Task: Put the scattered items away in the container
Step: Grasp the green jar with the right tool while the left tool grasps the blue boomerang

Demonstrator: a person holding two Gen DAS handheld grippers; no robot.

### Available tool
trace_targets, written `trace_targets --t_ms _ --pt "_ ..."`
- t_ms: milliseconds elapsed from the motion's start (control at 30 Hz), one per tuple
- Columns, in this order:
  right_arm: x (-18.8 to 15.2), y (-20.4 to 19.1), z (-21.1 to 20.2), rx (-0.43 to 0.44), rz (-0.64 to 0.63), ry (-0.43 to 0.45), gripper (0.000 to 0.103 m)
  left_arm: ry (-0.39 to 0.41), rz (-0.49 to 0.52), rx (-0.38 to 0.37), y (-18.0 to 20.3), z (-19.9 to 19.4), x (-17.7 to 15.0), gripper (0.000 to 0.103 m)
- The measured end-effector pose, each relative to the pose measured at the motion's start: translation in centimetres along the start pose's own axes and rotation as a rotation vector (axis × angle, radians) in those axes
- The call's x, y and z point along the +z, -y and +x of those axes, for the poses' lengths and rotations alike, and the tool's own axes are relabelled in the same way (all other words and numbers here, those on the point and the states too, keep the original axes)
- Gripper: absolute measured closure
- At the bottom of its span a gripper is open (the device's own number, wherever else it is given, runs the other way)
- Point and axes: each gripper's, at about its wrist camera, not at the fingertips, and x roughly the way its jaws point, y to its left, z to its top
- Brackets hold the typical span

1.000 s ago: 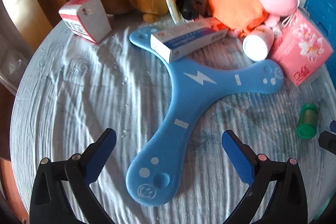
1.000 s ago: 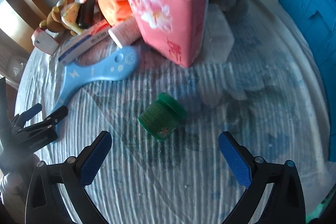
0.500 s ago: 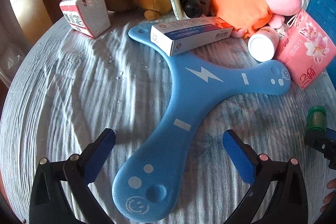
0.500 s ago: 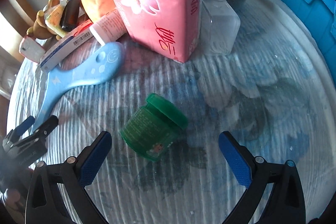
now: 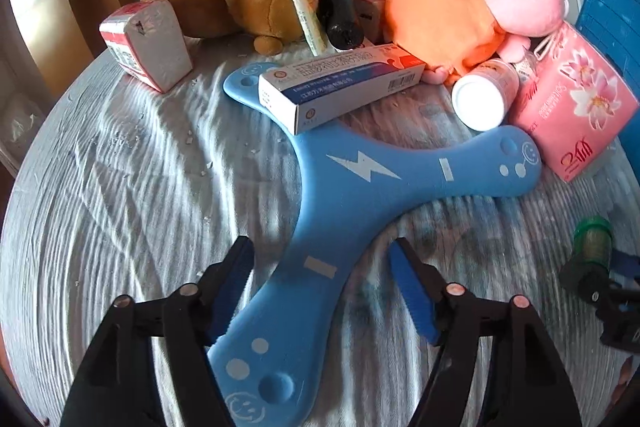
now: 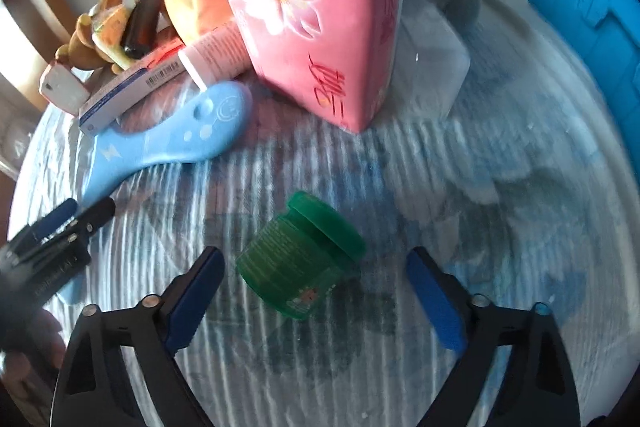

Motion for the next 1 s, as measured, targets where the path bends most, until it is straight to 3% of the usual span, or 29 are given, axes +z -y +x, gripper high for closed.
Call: trace_targets --t_ms 100,167,200,367,400,433,633,800,1000 --pt "0.0 0.3 -0.1 0.006 0.007 0.004 0.019 -0.013 0.006 -0.003 -0.1 0.5 0.4 0.037" --pt "0.0 0.4 -0.4 0.013 0.011 0.011 0.019 -0.033 0.022 -0.005 0.4 0.1 0.6 0.059" --pt "0.1 0.3 -0.6 0.016 0.011 0.017 0.019 -0.045 0.028 -0.020 0.6 0.0 0.6 0.061" --pt "0.2 0.8 -0.4 0.029 0.021 0.015 0.019 -0.034 0.027 -0.017 1.1 0.2 0.7 0.061" --pt "0.3 0.7 -0.5 0.024 0.021 0.016 0.025 -0.040 0.036 -0.015 1.3 0.2 0.8 0.061" --pt "0.3 0.6 -0.7 0.013 0.012 0.029 0.046 -0.047 0.043 -0.016 1.4 0.2 0.9 0.062" --pt "-0.2 1.1 -1.1 0.001 -0.018 0.024 0.046 -0.053 0.032 -0.004 2.0 -1.4 -0.6 0.070" --pt "-0.6 1.8 -1.5 0.021 -0.038 0.023 0.046 -0.077 0.002 -0.030 3.3 -1.7 -1.9 0.071" --pt "-0.6 1.9 -1.5 0.037 -0.070 0.031 0.046 -0.051 -0.008 -0.006 2.6 -0.6 -0.7 0.070"
